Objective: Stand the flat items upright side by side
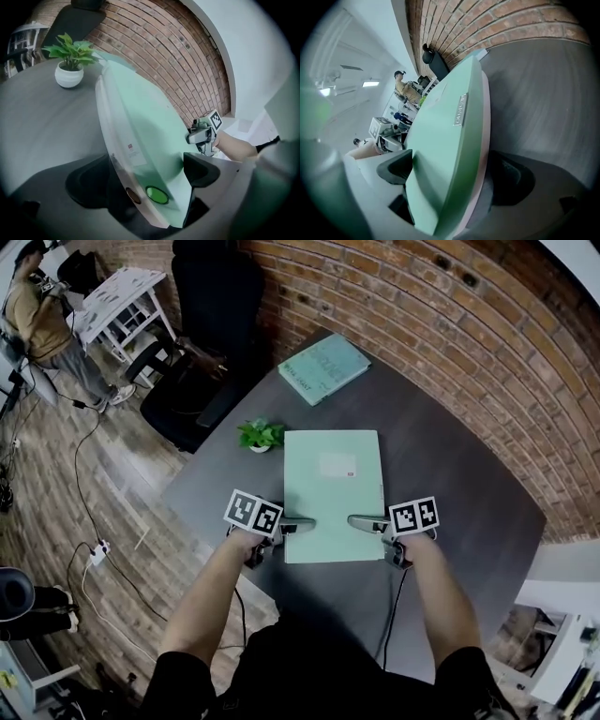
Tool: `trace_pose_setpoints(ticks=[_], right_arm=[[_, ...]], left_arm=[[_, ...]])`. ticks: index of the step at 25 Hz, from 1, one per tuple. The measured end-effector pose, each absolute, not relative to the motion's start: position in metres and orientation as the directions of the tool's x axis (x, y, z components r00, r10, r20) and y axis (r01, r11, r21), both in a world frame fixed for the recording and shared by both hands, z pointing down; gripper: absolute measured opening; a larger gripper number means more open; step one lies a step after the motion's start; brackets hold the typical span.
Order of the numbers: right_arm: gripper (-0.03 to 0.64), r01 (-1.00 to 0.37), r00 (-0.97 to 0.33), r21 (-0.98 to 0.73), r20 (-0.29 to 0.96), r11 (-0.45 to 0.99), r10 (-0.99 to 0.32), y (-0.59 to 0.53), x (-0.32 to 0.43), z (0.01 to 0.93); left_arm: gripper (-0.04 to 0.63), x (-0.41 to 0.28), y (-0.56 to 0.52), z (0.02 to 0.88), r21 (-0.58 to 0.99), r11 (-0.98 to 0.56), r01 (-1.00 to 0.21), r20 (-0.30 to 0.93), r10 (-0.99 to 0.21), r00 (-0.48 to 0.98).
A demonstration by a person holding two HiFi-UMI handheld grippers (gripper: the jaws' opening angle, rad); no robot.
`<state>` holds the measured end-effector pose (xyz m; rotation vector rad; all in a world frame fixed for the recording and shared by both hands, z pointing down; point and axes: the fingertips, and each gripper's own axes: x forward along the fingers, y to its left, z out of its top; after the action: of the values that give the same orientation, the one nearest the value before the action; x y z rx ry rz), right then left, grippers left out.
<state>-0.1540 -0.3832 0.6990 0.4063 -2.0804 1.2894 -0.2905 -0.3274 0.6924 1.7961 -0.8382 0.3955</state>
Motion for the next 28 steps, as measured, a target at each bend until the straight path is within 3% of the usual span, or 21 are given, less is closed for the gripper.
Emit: trace_pose_setpoints(ticks=[11, 17, 28], right_arm=[[0.496, -0.549, -0.766, -0.675, 0.642, 0.492, 0.027, -0.381, -0.156, 0.696], [0.469, -0.565, -0.754, -0.623, 0.656, 0.541, -0.031, -0.35, -0.138, 0.679], [0.466, -0.67, -0.686, -0.422, 0.666, 0.61, -0.293, -0.3, -0.069, 0.64]], left_arm=[[0.515, -0.281, -0.329, 0.696, 0.66, -0.2, -0.724, 0.639, -0.356, 0.682], [0.523, -0.265, -0.312, 0.68, 0.595, -0.308, -0.743, 0.648, -0.364, 0.669], [0.522, -0.2, -0.298, 0.637, 0.426, -0.546, -0.721, 0.593, -0.434, 0.679]])
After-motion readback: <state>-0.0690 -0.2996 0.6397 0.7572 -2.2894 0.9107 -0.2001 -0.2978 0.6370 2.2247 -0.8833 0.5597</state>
